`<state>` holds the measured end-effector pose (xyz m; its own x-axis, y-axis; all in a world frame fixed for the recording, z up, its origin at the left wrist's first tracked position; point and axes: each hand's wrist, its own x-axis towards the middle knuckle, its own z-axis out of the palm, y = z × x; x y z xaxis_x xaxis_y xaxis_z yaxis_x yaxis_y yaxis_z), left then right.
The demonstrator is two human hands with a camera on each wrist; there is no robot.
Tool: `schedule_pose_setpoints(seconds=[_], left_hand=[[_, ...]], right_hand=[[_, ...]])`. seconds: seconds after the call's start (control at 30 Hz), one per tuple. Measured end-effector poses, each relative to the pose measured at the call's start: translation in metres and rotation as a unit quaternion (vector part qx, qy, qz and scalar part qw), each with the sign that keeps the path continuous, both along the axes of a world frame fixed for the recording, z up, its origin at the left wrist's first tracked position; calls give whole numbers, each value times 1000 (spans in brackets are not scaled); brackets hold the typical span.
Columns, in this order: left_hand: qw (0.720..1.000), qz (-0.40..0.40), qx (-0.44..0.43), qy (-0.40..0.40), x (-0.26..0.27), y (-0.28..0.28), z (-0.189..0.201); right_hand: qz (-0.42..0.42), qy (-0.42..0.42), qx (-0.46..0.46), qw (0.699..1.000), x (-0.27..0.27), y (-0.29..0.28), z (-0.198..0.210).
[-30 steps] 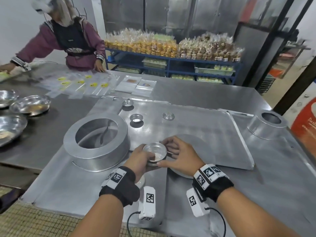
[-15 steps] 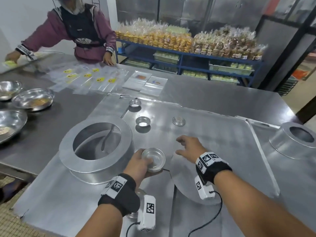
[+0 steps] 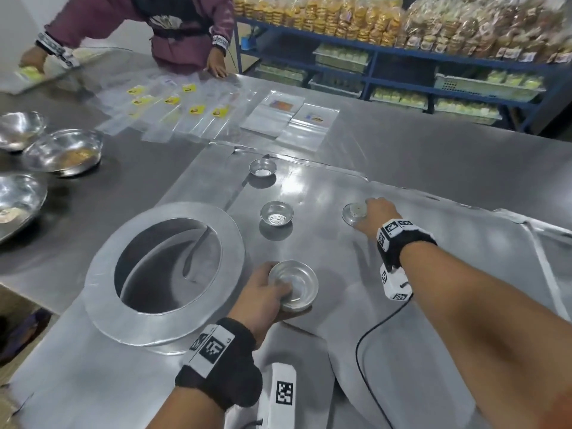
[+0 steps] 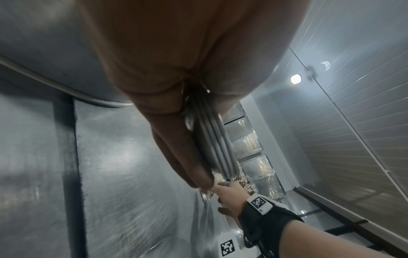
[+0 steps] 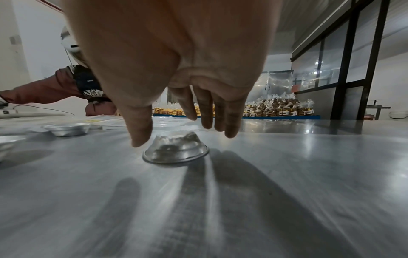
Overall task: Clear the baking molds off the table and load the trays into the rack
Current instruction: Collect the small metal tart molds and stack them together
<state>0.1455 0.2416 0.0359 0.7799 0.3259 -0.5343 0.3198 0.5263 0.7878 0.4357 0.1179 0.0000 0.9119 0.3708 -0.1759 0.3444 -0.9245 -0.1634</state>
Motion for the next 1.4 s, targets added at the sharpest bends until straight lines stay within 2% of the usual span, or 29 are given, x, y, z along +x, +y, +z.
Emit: schedule_pose_setpoints(seconds=[0.3,0.6,0.73,0.9,0.97,1.1,1.23,1.33,1.4], left_hand=[[1000,6,-24,0,-7,2,1],[1000,-24,-17,5,-44,6,9],[999,-32,-10,6,-74,11,20],[1000,-30,2,4,-113,18,29],[1000,-24,-4,2,-127,21,31],[1000,-6,-13,9,-153,26,37],[999,-23,-22,-25,-173,32,48],[996,-73,-10,-55,-188,36,56],[995,-78,6,-57,-193,39,56]], right_hand=[[8,14,-58,998,20,14,-14],[-29,10,63,998,-39,6,17],[2,20,152,988,-87,5,46],[59,-10,254,965,-169,8,77],[77,-11,298,951,-208,8,88],[112,23,410,905,-293,7,108],[119,63,496,858,-359,7,107],[130,73,501,852,-389,8,97],[141,80,490,857,-401,9,91]])
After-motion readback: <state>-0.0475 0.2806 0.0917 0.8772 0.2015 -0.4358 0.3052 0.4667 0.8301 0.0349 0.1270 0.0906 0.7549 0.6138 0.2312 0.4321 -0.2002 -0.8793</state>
